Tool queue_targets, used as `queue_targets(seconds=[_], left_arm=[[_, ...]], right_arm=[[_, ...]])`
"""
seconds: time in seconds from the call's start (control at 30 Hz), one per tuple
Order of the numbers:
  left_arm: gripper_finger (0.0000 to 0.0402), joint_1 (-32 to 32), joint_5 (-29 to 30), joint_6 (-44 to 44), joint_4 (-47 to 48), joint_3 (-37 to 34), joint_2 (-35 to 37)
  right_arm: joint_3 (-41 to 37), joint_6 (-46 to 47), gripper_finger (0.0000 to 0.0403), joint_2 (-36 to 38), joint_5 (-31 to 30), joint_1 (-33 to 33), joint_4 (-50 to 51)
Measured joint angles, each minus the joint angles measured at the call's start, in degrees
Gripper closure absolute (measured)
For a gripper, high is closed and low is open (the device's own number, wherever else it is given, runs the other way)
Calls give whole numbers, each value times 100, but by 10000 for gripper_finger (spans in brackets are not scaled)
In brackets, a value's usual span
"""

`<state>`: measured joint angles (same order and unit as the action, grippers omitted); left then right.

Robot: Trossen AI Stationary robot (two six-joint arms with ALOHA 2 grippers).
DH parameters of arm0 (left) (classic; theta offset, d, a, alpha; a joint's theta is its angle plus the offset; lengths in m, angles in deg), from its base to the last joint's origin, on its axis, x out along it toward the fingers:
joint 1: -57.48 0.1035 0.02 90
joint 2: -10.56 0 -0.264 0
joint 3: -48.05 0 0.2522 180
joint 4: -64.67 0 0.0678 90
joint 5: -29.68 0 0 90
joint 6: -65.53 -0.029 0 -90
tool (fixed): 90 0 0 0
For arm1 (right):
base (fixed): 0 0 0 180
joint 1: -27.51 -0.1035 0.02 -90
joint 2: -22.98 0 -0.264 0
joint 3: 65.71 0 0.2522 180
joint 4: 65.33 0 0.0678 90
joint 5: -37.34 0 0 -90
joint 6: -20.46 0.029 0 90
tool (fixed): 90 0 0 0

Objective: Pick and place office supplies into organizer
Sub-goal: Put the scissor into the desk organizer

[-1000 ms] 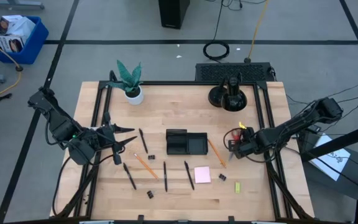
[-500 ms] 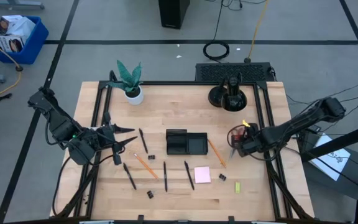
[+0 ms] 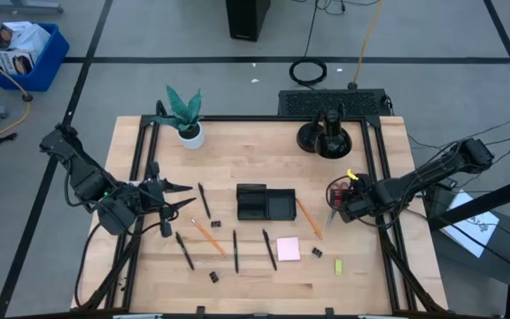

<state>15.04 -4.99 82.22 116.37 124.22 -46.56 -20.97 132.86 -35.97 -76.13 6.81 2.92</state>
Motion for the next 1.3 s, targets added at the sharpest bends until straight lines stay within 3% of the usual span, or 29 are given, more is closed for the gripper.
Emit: queue_targets(seconds=[0.27,0.7,0.9,1.13,1.3], left_arm=[[275,1,2,-18,39,0,0],[275,0,3,50,184,0,0],[275,1,4,43,181,0,0],[275,0,4,61,181,0,0],[275,0,9,68,190,0,2]], right_arm=[[0,78,318,-1,120,0,-135],[0,-836,319,-1,407,-2,-810],[2,-884,321,-1,-162,-2,-1221],[55,-39,322,-3,248,-9,90],[238,131,319,66,239,-39,265]])
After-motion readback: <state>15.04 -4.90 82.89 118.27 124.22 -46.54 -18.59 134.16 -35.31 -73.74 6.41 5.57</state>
